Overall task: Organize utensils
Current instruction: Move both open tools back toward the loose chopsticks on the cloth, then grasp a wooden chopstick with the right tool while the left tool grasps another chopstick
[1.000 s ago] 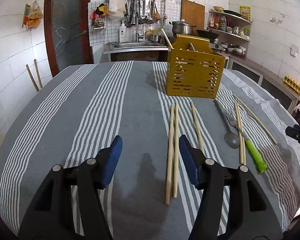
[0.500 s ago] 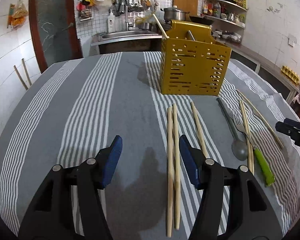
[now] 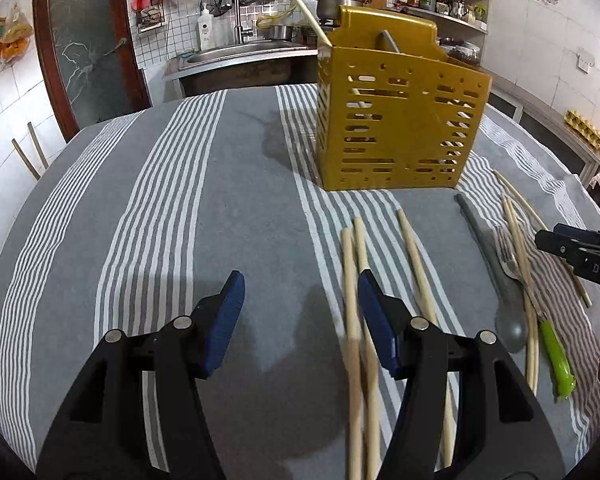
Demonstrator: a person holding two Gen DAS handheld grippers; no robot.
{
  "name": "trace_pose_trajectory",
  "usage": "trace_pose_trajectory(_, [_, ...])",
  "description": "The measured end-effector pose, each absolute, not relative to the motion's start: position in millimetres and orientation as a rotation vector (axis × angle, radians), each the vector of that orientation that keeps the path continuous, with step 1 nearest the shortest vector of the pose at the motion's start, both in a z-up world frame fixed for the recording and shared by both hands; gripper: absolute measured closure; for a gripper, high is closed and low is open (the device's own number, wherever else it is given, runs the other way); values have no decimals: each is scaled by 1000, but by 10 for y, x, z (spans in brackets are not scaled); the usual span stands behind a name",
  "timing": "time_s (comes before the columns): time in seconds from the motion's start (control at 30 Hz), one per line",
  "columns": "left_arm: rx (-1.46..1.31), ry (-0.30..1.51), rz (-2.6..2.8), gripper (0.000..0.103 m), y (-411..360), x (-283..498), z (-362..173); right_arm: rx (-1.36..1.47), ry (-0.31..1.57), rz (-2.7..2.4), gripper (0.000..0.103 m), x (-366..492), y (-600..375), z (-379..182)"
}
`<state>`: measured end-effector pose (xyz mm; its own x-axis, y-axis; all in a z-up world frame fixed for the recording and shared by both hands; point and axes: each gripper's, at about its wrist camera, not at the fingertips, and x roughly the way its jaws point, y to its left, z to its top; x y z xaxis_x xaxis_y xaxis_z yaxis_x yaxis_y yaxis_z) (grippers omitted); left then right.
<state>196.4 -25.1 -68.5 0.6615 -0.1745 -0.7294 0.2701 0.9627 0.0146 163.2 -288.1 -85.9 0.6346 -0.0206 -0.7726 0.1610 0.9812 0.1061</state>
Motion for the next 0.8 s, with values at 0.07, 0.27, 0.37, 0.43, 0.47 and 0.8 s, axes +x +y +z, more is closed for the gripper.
trace_pose_trajectory(0.07, [111, 826, -258, 45, -242, 2022, -697, 157, 897, -120, 52, 1713, -2868, -897])
trace_pose_trajectory(0.27, [131, 854, -273, 45, -332, 2078, -770, 150, 921, -134, 58, 1831, -2895, -943])
trace_pose_trajectory(0.37, [141, 873, -262, 45, -356, 2113, -826, 142, 931, -118, 60, 1882, -2866, -929])
trace_pose_trajectory(0.43, [151, 889, -256, 45, -390, 2152, -861, 132, 941, -106, 60, 1931, -2838, -944])
trace_pose_trajectory(0.47, [156, 893, -254, 45, -402, 2159, -870, 126, 940, -110, 62, 1949, -2825, -944])
trace_pose_trajectory(0.8, [164, 926, -239, 45, -409, 2221, -962, 134, 965, -99, 76, 1933, -2999, -976])
